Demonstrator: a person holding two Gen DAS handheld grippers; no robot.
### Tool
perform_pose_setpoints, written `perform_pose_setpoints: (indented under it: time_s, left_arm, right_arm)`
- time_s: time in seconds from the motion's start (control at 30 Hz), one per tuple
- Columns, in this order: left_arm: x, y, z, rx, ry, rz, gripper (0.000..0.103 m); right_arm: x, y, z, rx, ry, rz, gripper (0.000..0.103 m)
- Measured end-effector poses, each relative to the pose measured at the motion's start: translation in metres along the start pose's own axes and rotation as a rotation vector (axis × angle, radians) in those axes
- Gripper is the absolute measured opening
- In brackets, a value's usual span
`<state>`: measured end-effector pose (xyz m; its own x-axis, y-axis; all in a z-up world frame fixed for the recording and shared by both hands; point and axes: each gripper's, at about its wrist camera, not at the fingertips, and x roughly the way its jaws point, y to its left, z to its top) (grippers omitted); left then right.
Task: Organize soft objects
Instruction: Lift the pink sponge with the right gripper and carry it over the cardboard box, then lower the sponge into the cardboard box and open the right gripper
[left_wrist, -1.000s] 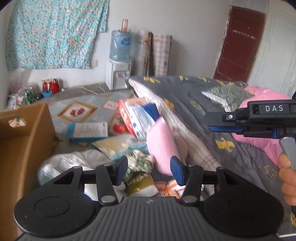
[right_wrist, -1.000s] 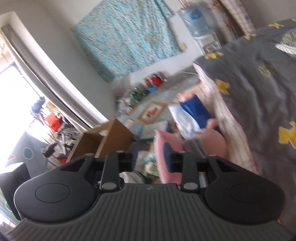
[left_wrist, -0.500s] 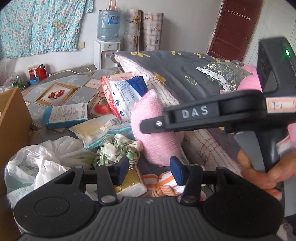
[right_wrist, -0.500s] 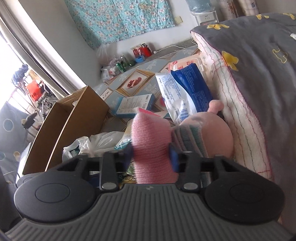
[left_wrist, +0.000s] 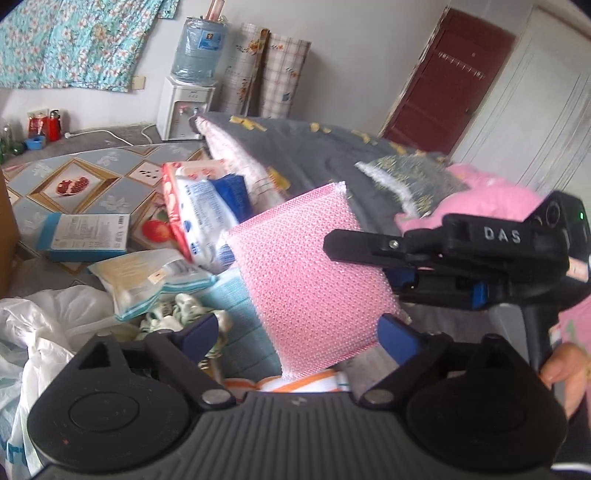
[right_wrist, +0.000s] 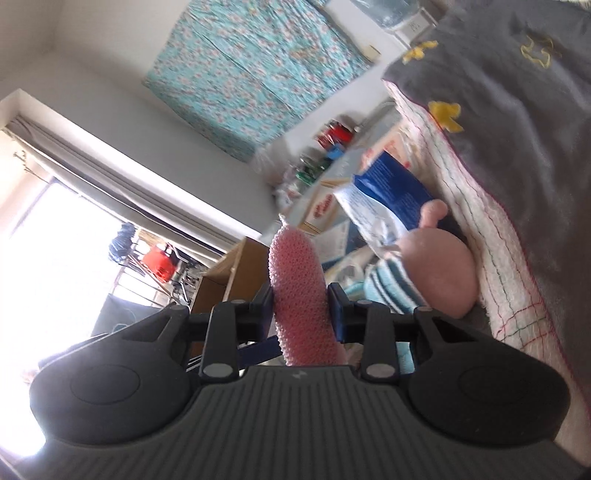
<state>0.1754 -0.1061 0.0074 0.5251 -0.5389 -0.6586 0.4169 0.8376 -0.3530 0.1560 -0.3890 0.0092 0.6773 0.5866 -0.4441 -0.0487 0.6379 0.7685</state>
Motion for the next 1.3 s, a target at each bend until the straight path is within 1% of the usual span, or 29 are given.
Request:
perform_pose_setpoints:
  time_s: [0.07,0.2,0.27,0.37,0.43,0.53,0.6,0.7,0.8,0.9,1.03,1.17,1.2,1.27,1.3]
  left_arm:
    - [-0.009,-0.002,0.001,-0.010,-0.015,-0.007,0.095]
    - [-0.029,-0.002,-0.001,-0.042,-0.044,-0.032,0.095]
    - [-0.041,-0.001,-0.003,-0.054,-0.059,-0.042,0.095]
    - [-0.066,0.003,-0.008,-0.053,-0.104,-0.021,0.095]
    - [-0.085,0.010,-0.010,-0.063,-0.137,0.005,0.095]
    - [-0.116,0.028,-0.013,-0.092,-0.190,0.074,0.095]
    - [-0.136,0.044,-0.015,-0.118,-0.221,0.140,0.095]
    - [-0.164,0.070,-0.019,-0.166,-0.264,0.259,0.095]
    - [-0.190,0.099,-0.025,-0.215,-0.301,0.368,0.095]
    - [-0.213,0.129,-0.033,-0.278,-0.330,0.458,0.095]
    - [-0.233,0.169,-0.041,-0.359,-0.345,0.554,0.095]
    - [-0.243,0.204,-0.043,-0.420,-0.350,0.601,0.095]
    - [-0.243,0.211,-0.042,-0.429,-0.350,0.610,0.095]
    - [-0.246,0.225,-0.046,-0.443,-0.352,0.626,0.095]
    - [-0.247,0.230,-0.051,-0.450,-0.352,0.628,0.095]
  right_arm:
    - [-0.006,0.009,-0.001,-0.020,-0.017,-0.006,0.029]
    - [-0.011,0.027,-0.005,-0.037,-0.017,0.004,0.029]
    - [-0.007,0.041,-0.008,-0.045,-0.003,0.030,0.029]
    - [0.007,0.068,-0.014,-0.087,0.022,0.061,0.029]
    - [0.021,0.089,-0.019,-0.109,0.051,0.089,0.029]
    - [0.053,0.124,-0.026,-0.144,0.106,0.128,0.029]
    - [0.081,0.148,-0.031,-0.166,0.148,0.146,0.029]
    - [0.134,0.181,-0.037,-0.168,0.225,0.174,0.029]
    - [0.194,0.212,-0.045,-0.179,0.298,0.170,0.029]
    - [0.258,0.237,-0.049,-0.208,0.359,0.119,0.029]
    - [0.340,0.254,-0.054,-0.245,0.408,0.006,0.029]
    - [0.412,0.250,-0.056,-0.268,0.455,-0.103,0.030]
    - [0.429,0.248,-0.057,-0.281,0.469,-0.127,0.031]
    - [0.452,0.241,-0.058,-0.301,0.481,-0.198,0.032]
    - [0.461,0.235,-0.056,-0.316,0.493,-0.227,0.030]
